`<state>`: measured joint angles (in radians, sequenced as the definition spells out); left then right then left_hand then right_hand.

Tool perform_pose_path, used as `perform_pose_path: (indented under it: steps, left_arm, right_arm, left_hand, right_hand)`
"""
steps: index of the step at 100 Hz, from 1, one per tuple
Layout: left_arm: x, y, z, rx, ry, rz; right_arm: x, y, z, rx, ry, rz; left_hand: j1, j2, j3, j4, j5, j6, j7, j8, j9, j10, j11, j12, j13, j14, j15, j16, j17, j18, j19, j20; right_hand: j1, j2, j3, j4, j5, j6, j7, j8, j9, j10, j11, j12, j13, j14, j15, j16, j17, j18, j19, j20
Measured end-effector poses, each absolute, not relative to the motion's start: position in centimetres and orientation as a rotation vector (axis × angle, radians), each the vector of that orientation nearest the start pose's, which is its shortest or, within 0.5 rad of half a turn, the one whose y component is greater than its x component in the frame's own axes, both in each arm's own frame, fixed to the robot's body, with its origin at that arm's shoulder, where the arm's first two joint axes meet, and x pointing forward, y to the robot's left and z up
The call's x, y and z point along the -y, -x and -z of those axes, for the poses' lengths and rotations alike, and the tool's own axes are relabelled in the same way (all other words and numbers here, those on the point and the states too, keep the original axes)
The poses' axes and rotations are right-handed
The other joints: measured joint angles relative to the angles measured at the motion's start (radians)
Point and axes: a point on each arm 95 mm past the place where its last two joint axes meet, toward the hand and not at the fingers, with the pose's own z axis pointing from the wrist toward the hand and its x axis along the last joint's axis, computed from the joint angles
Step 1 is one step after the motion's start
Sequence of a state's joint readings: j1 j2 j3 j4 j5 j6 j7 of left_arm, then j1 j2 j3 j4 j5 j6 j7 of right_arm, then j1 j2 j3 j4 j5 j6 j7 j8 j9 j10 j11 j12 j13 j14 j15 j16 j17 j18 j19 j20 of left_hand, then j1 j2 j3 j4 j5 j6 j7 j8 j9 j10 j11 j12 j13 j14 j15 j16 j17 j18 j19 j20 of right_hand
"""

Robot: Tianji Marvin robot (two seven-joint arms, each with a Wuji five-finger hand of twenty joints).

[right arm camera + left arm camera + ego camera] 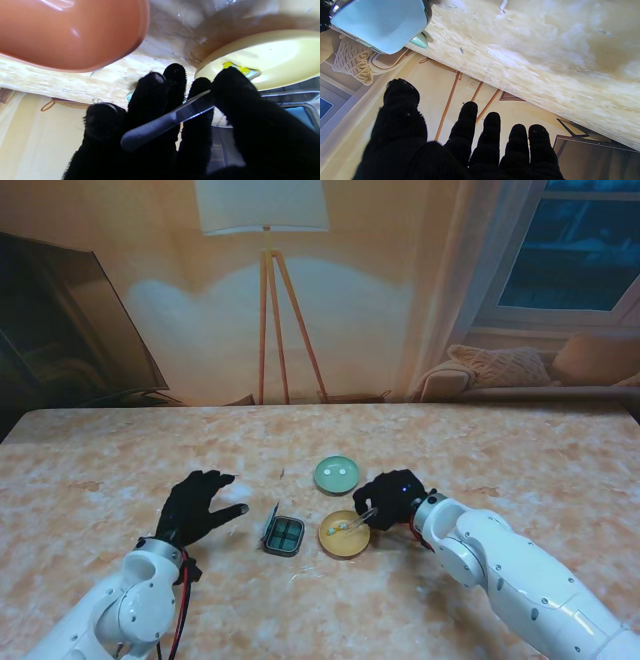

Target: Refill the pill box with tweezers

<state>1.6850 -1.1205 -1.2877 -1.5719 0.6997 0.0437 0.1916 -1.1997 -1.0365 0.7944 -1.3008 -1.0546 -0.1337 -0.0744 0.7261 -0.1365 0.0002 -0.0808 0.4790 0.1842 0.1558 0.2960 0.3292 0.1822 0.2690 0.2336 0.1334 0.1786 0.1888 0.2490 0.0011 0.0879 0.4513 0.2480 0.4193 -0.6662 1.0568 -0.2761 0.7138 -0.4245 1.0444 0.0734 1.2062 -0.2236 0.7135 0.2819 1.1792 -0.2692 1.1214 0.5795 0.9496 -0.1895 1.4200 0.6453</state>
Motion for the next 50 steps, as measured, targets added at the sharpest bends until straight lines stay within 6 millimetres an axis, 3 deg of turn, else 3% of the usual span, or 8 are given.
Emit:
perform_pose_path:
  steps: [50]
  left_arm:
    - [-3.76,-37.25,35.83,-1.124,1.555,1.578]
  right_arm:
    - [-5.58,-45.33,35.9,-1.869,-0.823,-1.394]
  left_hand:
    - [0.0,0.0,0.0,0.0,0.0,0.0,0.0,0.0,0.0,-0.001,0.0,0.0,0.0,-0.011,0.0,0.0,0.0,-0.001,0.0,0.0]
  right_hand:
    - [0.0,0.0,0.0,0.0,0.0,0.01,0.0,0.0,0.0,0.0,0.002,0.0,-0.001,0.0,0.009,0.0,0.0,0.0,0.0,0.0]
